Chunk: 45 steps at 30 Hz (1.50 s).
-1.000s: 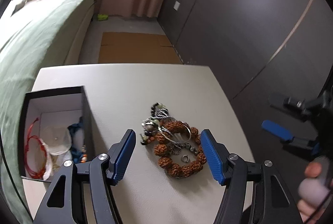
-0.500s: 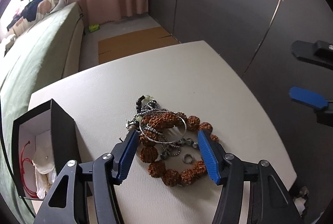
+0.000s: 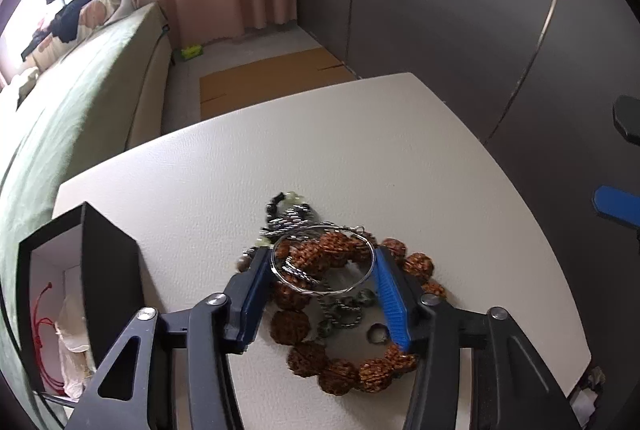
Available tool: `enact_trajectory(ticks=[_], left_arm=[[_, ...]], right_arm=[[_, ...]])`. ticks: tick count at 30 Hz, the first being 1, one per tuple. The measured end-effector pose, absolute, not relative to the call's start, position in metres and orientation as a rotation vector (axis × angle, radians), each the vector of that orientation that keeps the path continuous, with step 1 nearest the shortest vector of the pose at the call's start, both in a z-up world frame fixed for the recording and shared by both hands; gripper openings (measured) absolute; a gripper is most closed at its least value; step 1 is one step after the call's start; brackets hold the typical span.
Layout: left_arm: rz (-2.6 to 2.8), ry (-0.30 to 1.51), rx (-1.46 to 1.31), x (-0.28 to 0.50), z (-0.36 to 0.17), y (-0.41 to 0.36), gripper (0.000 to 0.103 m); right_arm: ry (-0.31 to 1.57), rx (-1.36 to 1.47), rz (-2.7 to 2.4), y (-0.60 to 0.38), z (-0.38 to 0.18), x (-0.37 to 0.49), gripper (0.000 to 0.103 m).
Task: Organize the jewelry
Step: 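Grasp the silver bangle with the left tool while the right tool grasps the brown bead bracelet, then lower the silver bangle into the black box and open the left tool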
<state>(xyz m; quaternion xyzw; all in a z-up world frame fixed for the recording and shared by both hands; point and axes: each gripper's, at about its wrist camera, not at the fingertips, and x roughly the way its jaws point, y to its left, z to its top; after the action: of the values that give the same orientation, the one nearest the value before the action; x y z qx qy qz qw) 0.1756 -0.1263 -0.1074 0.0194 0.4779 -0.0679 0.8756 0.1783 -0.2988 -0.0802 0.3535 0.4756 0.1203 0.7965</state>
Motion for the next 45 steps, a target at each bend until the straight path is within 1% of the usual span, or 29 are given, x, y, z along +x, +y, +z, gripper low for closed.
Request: enact_trajectory(ticks=[10, 22, 29, 35, 37, 39, 43, 45], left_arm=[[-0.162, 0.944, -0.047, 0.164, -0.082, -0.102, 0.052], [-0.139, 0.883, -0.161, 0.149, -0.050, -0.057, 0.052], [-0.086, 0.863, -0.225, 0.140, -0.041, -0.022, 0.052], [-0.052, 0.851, -0.265, 0.132, -0.036, 0.004, 0.052], [-0.044, 0.847, -0.272, 0.130, -0.034, 0.010, 0.052], [-0.037, 0.841, -0.280, 0.126, -0.033, 0.017, 0.052], [-0.022, 0.837, -0.295, 0.122, -0.031, 0.027, 0.052], [-0.010, 0.844, -0.309, 0.121, -0.031, 0.033, 0.052]], right_arm=[[1.082, 0.717, 0.251, -0.284, -0.093, 0.183, 0.065], [1.200, 0.540, 0.279, -0.234, -0.116, 0.193, 0.064], [1.237, 0.436, 0.273, -0.210, -0.126, 0.199, 0.052], [1.254, 0.351, 0.214, -0.201, -0.135, 0.203, 0.050], [1.266, 0.313, 0.202, -0.196, -0.139, 0.205, 0.042], [1.255, 0.255, 0.173, -0.192, -0.138, 0.206, 0.021], [1.225, 0.277, 0.193, -0.196, -0.128, 0.203, 0.021], [1.182, 0.318, 0.240, -0.200, -0.115, 0.197, 0.020]])
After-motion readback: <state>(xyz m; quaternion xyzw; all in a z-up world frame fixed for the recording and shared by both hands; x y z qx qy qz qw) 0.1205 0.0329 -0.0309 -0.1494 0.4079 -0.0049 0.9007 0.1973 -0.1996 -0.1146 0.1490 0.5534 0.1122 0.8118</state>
